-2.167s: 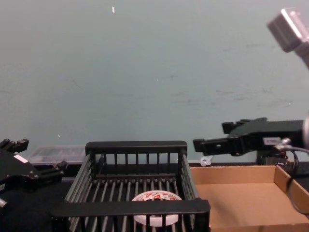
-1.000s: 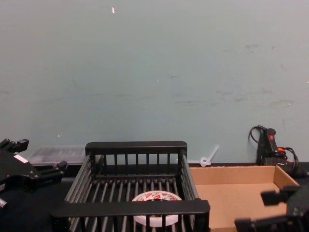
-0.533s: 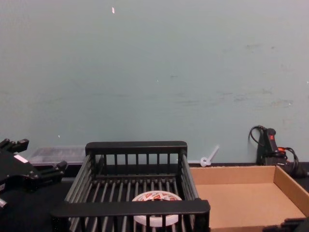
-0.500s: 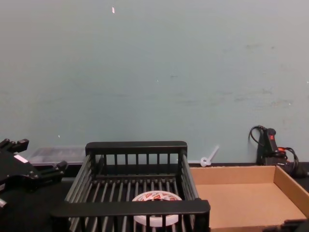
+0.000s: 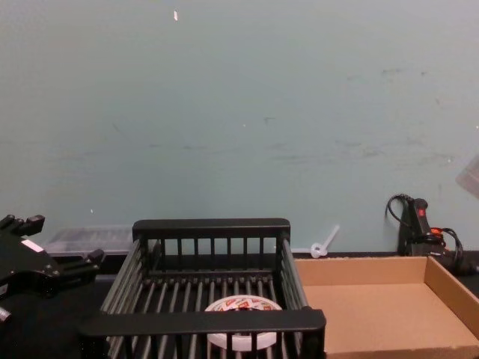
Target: Pick up the white tape and place it into the black box , Pick up the silver tape and place it into the brown box.
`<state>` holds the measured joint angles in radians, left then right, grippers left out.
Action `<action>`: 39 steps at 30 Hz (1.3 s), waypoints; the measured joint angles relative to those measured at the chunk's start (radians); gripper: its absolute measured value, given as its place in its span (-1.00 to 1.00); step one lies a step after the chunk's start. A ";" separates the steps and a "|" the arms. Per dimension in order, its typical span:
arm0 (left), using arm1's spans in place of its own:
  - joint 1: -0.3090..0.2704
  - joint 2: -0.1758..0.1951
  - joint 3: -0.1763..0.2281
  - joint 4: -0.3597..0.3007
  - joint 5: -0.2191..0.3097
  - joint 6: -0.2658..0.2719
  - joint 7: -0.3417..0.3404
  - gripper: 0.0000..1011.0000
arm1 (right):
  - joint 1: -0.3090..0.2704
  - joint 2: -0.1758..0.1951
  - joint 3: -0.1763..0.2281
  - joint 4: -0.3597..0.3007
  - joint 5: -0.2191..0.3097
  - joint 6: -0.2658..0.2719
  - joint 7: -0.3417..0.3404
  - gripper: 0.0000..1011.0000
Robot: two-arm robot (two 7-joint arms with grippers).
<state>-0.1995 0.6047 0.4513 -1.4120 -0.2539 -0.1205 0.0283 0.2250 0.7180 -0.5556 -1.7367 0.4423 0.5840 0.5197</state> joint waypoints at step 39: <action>0.000 0.000 0.000 0.000 0.000 0.000 0.000 0.98 | 0.065 -0.018 -0.083 0.070 -0.014 0.027 0.038 0.98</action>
<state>-0.1996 0.6047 0.4514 -1.4120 -0.2539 -0.1205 0.0283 0.2900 0.6997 -0.6384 -1.6669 0.4284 0.6106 0.5579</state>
